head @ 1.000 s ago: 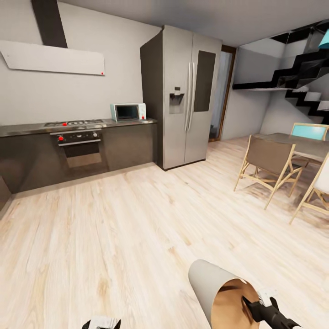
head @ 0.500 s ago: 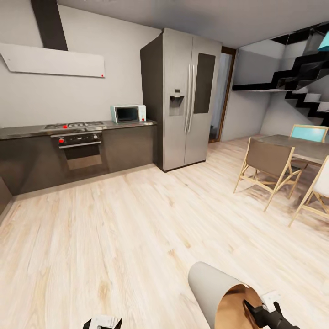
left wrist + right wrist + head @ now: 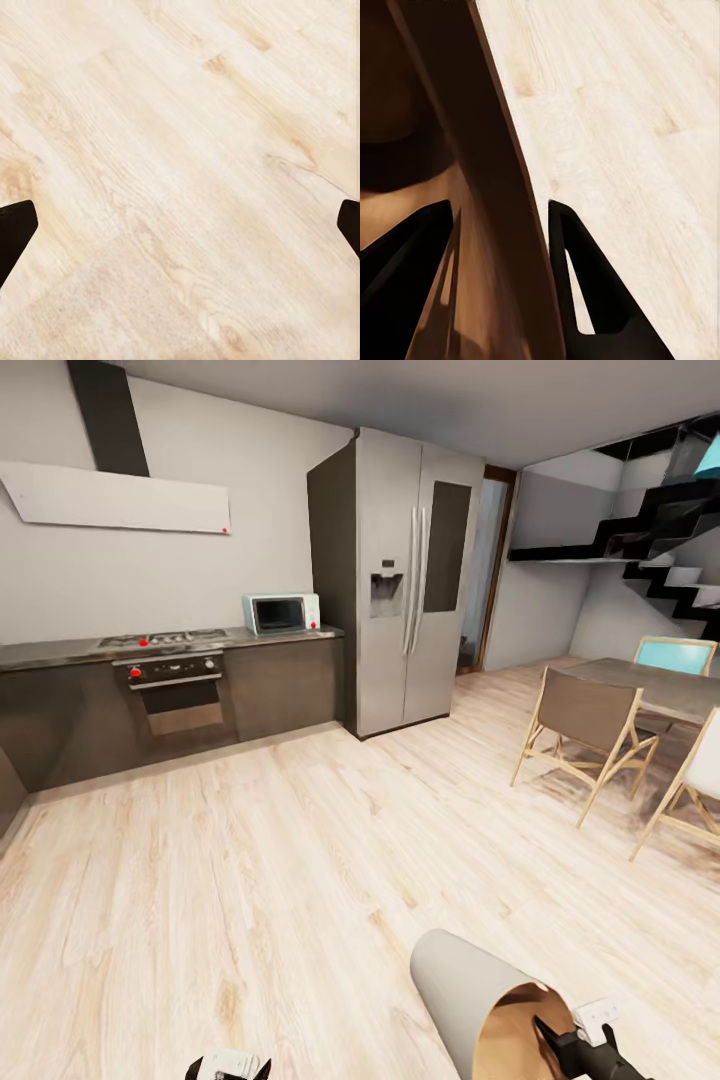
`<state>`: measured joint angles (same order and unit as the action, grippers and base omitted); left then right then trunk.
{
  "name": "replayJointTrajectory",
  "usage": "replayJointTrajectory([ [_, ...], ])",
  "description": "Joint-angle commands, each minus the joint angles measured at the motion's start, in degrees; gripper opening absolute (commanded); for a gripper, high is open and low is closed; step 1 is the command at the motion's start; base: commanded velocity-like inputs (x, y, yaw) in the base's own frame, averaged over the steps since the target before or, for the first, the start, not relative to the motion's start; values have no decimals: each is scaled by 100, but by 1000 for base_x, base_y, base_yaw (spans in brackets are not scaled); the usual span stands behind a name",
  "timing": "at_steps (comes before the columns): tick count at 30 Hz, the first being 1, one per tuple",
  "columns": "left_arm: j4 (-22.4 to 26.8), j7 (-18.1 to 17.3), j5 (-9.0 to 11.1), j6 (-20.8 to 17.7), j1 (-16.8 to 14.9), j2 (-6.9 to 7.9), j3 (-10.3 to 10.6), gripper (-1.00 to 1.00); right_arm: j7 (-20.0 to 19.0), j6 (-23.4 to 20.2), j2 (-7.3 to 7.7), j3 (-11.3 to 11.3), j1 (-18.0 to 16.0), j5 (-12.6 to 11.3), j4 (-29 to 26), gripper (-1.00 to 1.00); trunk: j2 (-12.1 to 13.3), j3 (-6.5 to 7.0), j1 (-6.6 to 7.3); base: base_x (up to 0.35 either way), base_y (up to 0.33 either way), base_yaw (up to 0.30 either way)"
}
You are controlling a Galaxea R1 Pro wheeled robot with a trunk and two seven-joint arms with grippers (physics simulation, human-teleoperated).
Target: Put the three can of soda from the living room inside the tash can in the kitchen.
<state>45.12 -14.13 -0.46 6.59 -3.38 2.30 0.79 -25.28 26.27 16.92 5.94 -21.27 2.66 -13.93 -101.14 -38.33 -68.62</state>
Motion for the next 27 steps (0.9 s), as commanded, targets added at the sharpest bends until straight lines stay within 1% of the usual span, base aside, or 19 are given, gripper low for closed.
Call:
replayJointTrajectory([
  [1, -1, -2, 0, -3, -3, 2, 0, 100, -11, 1, -1, 55, -2, -30, -9, -100, 41, 19, 23, 0, 0, 0],
  [10, -4, -11, 9, -74, -13, 7, 0, 100, -3, 8, -5, 57, 0, -29, 0, -100, 402, 181, 221, 0, 0, 0],
  [27, -4, -11, 10, -79, -14, 8, 0, 100, -7, 26, 4, 65, 0, -37, -13, -100, 1084, 486, 594, 0, 0, 0],
])
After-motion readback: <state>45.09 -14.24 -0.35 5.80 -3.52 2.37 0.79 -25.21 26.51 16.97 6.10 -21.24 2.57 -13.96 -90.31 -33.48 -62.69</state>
